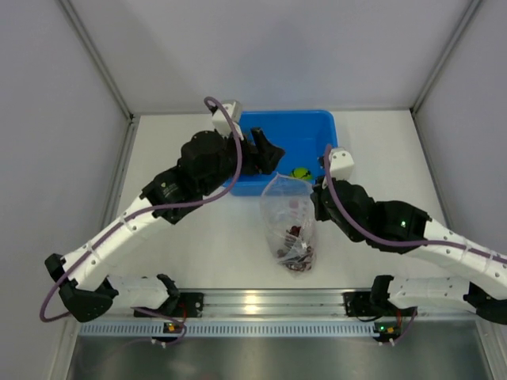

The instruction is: Open the zip-top bag and remove the fake food

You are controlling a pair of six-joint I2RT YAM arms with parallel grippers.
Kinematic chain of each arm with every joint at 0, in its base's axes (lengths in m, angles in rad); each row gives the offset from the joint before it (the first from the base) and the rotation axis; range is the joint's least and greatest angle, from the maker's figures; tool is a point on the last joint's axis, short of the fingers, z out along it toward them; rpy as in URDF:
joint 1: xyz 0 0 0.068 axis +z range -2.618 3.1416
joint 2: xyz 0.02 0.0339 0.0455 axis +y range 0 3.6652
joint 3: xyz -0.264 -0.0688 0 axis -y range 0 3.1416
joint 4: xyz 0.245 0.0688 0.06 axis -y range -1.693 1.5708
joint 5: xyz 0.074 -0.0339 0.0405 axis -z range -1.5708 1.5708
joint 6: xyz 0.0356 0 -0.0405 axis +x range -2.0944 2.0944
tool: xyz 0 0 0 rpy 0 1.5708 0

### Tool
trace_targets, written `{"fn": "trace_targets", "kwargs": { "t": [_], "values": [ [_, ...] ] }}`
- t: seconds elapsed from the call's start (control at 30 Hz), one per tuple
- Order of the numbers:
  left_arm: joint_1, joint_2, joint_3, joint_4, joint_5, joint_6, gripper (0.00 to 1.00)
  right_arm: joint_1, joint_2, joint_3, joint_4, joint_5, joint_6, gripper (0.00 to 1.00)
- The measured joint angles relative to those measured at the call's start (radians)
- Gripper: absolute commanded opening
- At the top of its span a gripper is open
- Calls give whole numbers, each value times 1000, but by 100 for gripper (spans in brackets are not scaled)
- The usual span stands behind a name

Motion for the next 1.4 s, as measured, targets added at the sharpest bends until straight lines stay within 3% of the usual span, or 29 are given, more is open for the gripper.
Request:
{"fn": "trace_targets", "kwargs": {
  "t": [0.23,0.43,0.67,0.83,1.4],
  "values": [
    [-256,16,38,-116,-212,-11,51,0,85,78,5,46,10,0],
    [-357,38,28,-142,-317,-63,15,0,108,84,12,77,34,0],
    [-377,98,-27,-146,-337,-136,0,0,108,82,40,93,57,0],
    [-384,148,-95,-132,-268,-148,0,0,100,61,79,103,60,0],
    [-385,165,-424,182,84,6,0,-46,40,1,104,67,35,0]
  ]
}}
